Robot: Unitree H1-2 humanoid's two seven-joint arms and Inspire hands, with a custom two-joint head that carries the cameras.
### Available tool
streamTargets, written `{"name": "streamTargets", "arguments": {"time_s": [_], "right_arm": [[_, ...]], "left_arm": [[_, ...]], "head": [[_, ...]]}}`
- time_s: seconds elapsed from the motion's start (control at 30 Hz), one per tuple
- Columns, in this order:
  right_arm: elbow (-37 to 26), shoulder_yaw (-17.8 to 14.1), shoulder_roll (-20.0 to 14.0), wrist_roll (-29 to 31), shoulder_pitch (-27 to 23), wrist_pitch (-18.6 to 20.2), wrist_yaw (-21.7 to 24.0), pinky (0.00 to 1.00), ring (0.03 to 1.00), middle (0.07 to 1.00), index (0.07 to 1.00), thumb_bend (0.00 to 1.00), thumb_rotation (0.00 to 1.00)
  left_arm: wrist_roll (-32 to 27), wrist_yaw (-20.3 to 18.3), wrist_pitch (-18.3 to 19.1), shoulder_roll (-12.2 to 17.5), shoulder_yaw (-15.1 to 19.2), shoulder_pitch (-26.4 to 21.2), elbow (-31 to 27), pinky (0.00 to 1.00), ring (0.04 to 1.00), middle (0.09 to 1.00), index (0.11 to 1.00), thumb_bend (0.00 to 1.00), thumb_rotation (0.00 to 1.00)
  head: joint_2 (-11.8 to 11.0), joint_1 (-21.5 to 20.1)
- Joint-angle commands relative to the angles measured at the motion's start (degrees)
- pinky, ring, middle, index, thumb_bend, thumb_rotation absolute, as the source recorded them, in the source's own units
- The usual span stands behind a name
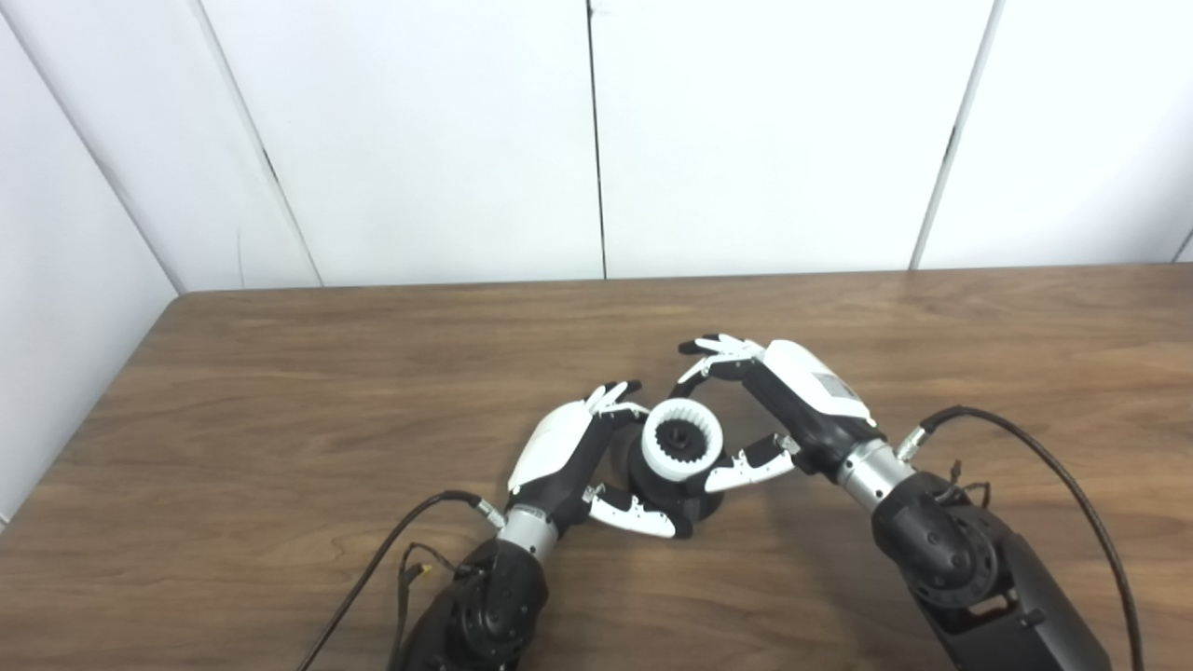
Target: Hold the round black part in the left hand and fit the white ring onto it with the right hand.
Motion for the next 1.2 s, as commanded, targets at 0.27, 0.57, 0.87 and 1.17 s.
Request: {"name": "streamTargets", "arguments": {"time_s": [0.27,0.57,0.87,1.17], "right_arm": [[-2.1,-0.5,0.0,-1.0,-0.7,0.6,1.2,0.87,0.924,0.937,0.827,0.93,0.47],[-2.5,-1.3,0.0,-0.7,-0.2,1.0,1.7,0.87,0.932,0.944,0.86,0.92,0.45],[-1.8,-3.4,0.6,1.9,1.1,2.1,0.7,0.88,0.991,0.992,0.999,1.0,0.51],[1.1,-5.8,2.0,3.4,2.5,1.4,-2.2,0.86,1.0,1.0,1.0,1.0,0.54]], "left_arm": [[1.1,0.2,-0.2,0.1,0.3,-1.3,-1.8,0.99,1.0,0.964,0.617,0.9,0.2],[1.1,0.2,-0.4,0.2,0.2,-1.4,-1.6,0.99,1.0,0.964,0.617,0.9,0.21],[1.2,0.5,-0.5,0.2,0.2,-1.0,-1.7,1.0,1.0,0.962,0.616,0.9,0.19],[1.0,-0.1,-0.2,0.7,0.4,-1.0,-2.0,1.0,1.0,0.967,0.625,0.89,0.2]], "head": [[0.3,0.0],[0.3,-0.1],[-1.1,-0.6],[-0.9,-0.8]]}}
